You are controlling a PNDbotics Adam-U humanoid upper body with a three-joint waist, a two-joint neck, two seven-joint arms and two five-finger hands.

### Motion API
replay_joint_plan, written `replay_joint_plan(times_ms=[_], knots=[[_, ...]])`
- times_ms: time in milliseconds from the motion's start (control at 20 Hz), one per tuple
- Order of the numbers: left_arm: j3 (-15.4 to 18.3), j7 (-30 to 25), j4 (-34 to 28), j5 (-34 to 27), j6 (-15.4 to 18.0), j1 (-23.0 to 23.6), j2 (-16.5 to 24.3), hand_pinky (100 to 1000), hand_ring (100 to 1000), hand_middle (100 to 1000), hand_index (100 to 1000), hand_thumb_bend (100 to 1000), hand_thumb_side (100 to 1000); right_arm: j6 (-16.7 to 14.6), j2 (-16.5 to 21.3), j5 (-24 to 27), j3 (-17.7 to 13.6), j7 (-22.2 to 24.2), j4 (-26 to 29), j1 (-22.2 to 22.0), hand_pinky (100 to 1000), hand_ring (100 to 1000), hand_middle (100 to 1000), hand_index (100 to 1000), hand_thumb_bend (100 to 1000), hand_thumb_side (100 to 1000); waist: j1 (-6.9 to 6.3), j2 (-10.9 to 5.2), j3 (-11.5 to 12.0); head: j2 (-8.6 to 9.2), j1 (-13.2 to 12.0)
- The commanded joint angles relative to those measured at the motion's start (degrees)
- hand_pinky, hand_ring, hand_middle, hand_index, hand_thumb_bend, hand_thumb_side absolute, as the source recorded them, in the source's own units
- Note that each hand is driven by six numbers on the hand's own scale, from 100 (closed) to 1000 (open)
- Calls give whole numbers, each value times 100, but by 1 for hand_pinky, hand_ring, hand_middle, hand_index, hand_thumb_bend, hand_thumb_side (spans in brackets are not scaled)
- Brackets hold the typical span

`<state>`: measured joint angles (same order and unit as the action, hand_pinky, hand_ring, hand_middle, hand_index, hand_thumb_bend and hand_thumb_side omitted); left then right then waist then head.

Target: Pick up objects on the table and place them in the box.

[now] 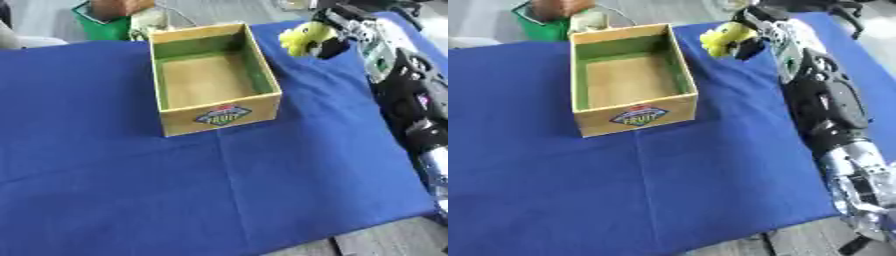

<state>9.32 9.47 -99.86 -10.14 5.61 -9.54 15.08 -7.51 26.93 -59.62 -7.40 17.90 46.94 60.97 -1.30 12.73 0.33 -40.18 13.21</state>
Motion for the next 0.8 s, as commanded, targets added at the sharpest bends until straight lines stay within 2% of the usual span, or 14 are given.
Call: replay_joint_plan(times_ms=[50, 450, 750, 800], knots=[[5, -29, -92, 3, -1, -40, 102, 466, 399, 453, 616, 820, 194, -51, -137, -88, 46, -89, 261, 260, 850, 751, 287, 372, 100, 100, 4, -124, 27, 50, 34], [-23, -59, -94, -4, -6, -59, 99, 466, 399, 453, 616, 821, 195, -276, -786, -359, 307, 92, 137, 479, 854, 754, 297, 384, 100, 100, 1, -120, 142, 58, 98], [-25, -61, -99, -10, -4, -60, 89, 466, 399, 453, 616, 820, 194, -487, -1060, -505, 534, 299, -181, 453, 858, 763, 316, 407, 100, 100, -10, -113, 177, 71, 122], [-29, -65, -99, -13, -5, -65, 84, 466, 399, 453, 616, 821, 195, -497, -1091, -527, 542, 311, -240, 445, 861, 775, 339, 435, 100, 100, -10, -111, 177, 73, 122]])
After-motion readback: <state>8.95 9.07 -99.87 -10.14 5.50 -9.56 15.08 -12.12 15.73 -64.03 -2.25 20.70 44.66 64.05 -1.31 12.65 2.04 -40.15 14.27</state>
